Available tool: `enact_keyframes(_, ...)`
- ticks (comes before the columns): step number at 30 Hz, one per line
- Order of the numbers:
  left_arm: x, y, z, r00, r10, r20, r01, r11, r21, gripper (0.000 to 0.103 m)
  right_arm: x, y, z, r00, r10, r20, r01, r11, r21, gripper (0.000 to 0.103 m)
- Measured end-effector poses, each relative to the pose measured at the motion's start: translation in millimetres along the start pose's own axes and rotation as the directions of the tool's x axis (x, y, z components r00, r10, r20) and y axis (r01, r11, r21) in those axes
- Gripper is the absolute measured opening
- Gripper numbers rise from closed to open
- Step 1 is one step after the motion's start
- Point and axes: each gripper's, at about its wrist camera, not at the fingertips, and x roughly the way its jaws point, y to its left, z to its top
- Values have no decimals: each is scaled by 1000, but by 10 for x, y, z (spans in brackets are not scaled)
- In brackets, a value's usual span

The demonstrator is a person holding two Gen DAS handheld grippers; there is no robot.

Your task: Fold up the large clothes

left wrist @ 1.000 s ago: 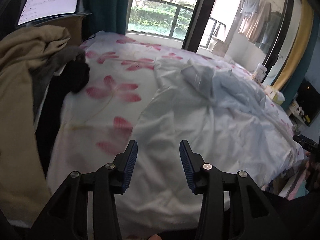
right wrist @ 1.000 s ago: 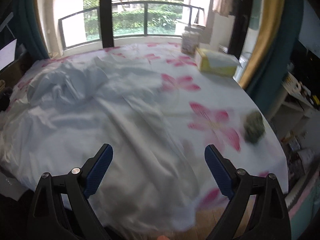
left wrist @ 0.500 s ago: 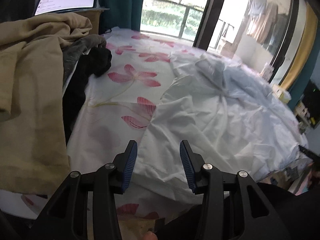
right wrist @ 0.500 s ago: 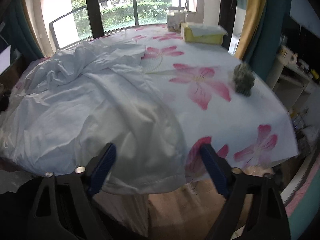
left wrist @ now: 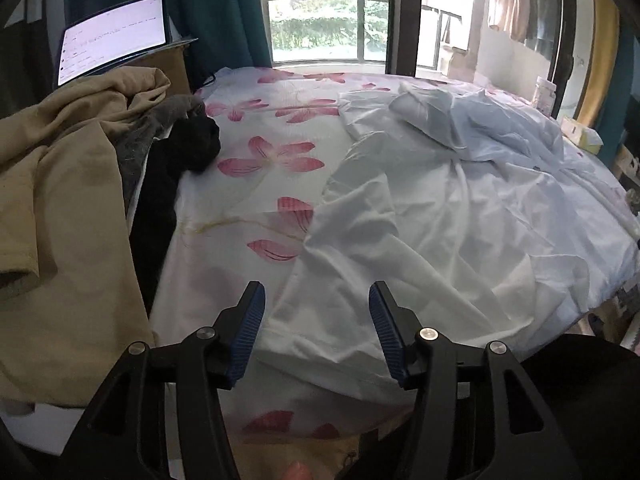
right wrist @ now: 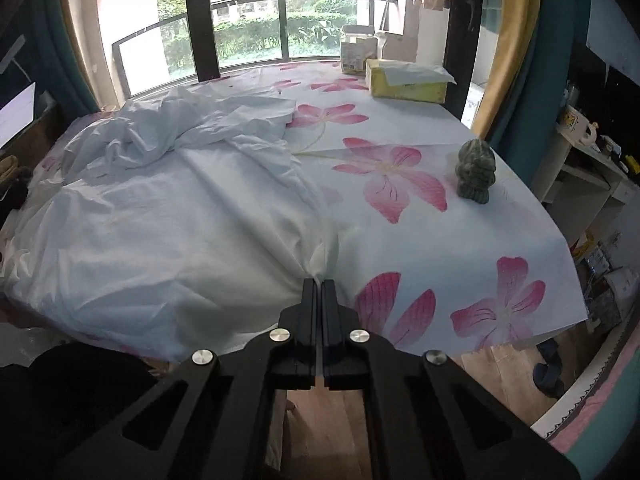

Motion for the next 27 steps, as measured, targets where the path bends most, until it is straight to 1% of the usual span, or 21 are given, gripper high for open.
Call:
enact_keyframes(2, 106, 41, -19, 998, -14, -54, 13, 1000, -9, 57, -17, 20, 21, 1000, 5, 8, -5, 1000, -10, 1)
enact_keyframes(3, 77, 46, -32, 999, -20, -32, 20, 1000, -6, 58, -31, 27, 36, 1000, 9, 15, -9, 1000, -12, 1)
enact_keyframes(5, 69, 11, -36, 999, -22, -46, 22, 1000, 18, 57, -80, 26, 63, 999, 16, 32, -16, 1000, -11, 1)
enact_keyframes(7, 45, -23, -34, 998, -43, -55, 45, 998, 36, 56, -109, 14, 93, 999, 22, 44, -22, 1000, -6, 1)
enact_keyframes(9, 21, -58, -20, 997, -53, -59, 56, 997, 56, 27, -149, -12, 118, 998, 18, 58, -18, 1000, 1, 1)
enact_keyframes(10, 15, -65, -13, 996, -62, -67, 66, 996, 60, 3, -170, -28, 128, 998, 14, 66, -14, 1000, 5, 1)
enact_keyframes(11, 1, -65, -5, 995, -76, -68, 80, 995, 56, 3, -190, -48, 138, 997, 10, 75, -10, 1000, 10, 1)
enact_keyframes(13, -56, -56, 23, 994, -103, -44, 105, 993, 45, 3, -210, -90, 159, 996, 4, 89, -6, 1000, 20, 1)
enact_keyframes(16, -121, -40, 91, 995, -100, 1, 100, 994, 32, 3, -212, -142, 180, 994, 2, 109, -6, 999, 43, 1)
enact_keyframes(18, -98, 2, 142, 995, -102, 14, 102, 995, 11, 3, -204, -152, 189, 991, 6, 134, -13, 999, 53, 1)
enact_keyframes(21, -8, 30, 220, 994, -109, 15, 109, 994, -24, 3, -162, -143, 193, 985, 7, 170, -19, 997, 69, 1)
enact_keyframes(23, 83, 31, 265, 995, -104, -1, 103, 994, -41, 3, -107, -159, 191, 983, 13, 184, -32, 995, 99, 1)
enact_keyframes(24, 130, 36, 278, 994, -111, 2, 111, 992, -53, 3, -79, -171, 189, 983, 17, 183, -39, 992, 117, 2)
enact_keyframes(25, 159, 23, 274, 994, -106, 2, 106, 993, -55, 3, -55, -181, 180, 983, 22, 184, -47, 990, 136, 2)
enact_keyframes(27, 252, 11, 255, 997, -73, -26, 71, 996, -60, 3, 11, -167, 160, 984, 13, 176, -41, 987, 153, 4)
